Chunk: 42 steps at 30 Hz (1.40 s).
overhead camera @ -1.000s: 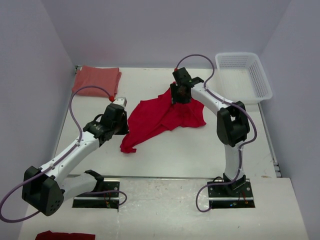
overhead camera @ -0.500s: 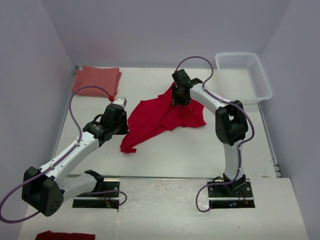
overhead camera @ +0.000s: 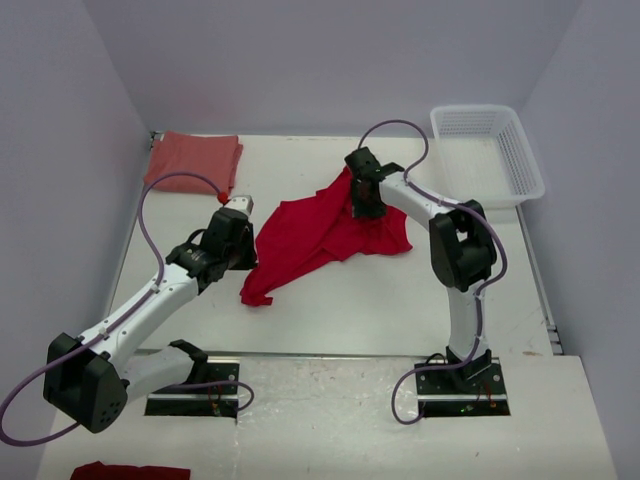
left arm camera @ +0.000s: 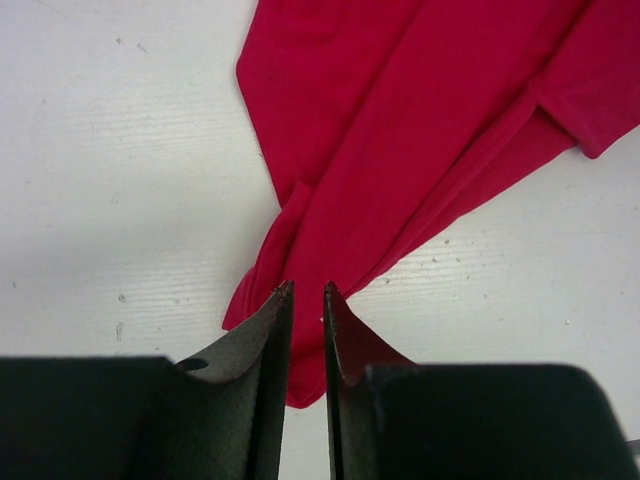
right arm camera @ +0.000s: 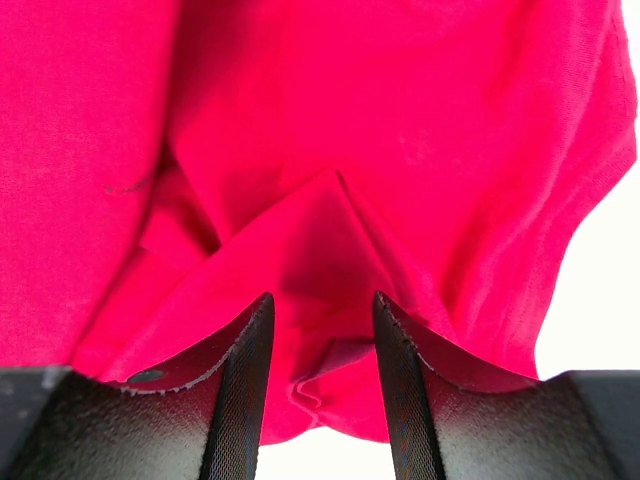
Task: Fold and stack the t-shirts
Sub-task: Flatten out the tshirt
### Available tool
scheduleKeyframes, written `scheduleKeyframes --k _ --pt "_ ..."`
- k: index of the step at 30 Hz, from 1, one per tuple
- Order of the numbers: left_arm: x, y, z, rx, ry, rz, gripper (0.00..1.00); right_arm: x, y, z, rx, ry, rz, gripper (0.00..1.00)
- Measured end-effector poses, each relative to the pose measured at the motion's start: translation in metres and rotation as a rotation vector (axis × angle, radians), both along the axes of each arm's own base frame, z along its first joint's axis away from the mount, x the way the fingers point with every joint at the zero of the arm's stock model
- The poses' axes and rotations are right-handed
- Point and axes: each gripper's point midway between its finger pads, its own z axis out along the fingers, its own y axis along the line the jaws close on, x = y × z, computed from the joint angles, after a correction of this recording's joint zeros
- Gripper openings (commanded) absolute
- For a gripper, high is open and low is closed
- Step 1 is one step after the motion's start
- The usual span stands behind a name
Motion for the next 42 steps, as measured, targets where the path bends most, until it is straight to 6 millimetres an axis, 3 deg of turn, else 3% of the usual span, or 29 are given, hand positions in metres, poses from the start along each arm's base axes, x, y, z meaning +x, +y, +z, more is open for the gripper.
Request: scheduleKeyframes --k 6,13,18,22,25,28,36,42 --pt "-0.001 0.000 -0.002 0.000 0.004 -0.002 0.19 -0.002 -0.012 0.005 -0.038 -0.028 -0.047 0.46" --pt "-0.004 -0.003 -0.006 -0.014 0.018 -0.017 0.19 0.003 -0.008 0.043 0.068 -0.151 -0.171 0.48" --pt "-0.005 -0.005 -0.006 -0.021 0.019 -0.024 0.19 0.017 0.019 0.069 0.163 -0.226 -0.232 0.42" --pt "-0.006 -0.006 -0.004 -0.031 0.017 -0.031 0.19 0.036 0.057 0.079 0.253 -0.260 -0.307 0.41" --pt "-0.007 -0.008 -0.001 -0.043 0.009 -0.037 0.19 0.035 0.072 0.068 0.260 -0.250 -0.382 0.41" --pt "-0.008 -0.009 0.005 -0.059 -0.007 -0.045 0.19 0.020 0.070 0.046 0.217 -0.199 -0.470 0.40" --pt "-0.011 -0.013 0.007 -0.081 -0.011 -0.067 0.19 -0.025 0.012 -0.008 0.034 -0.122 -0.667 0.38" --pt "-0.012 -0.018 0.007 -0.101 -0.006 -0.088 0.18 -0.028 -0.005 -0.007 0.001 -0.128 -0.728 0.38"
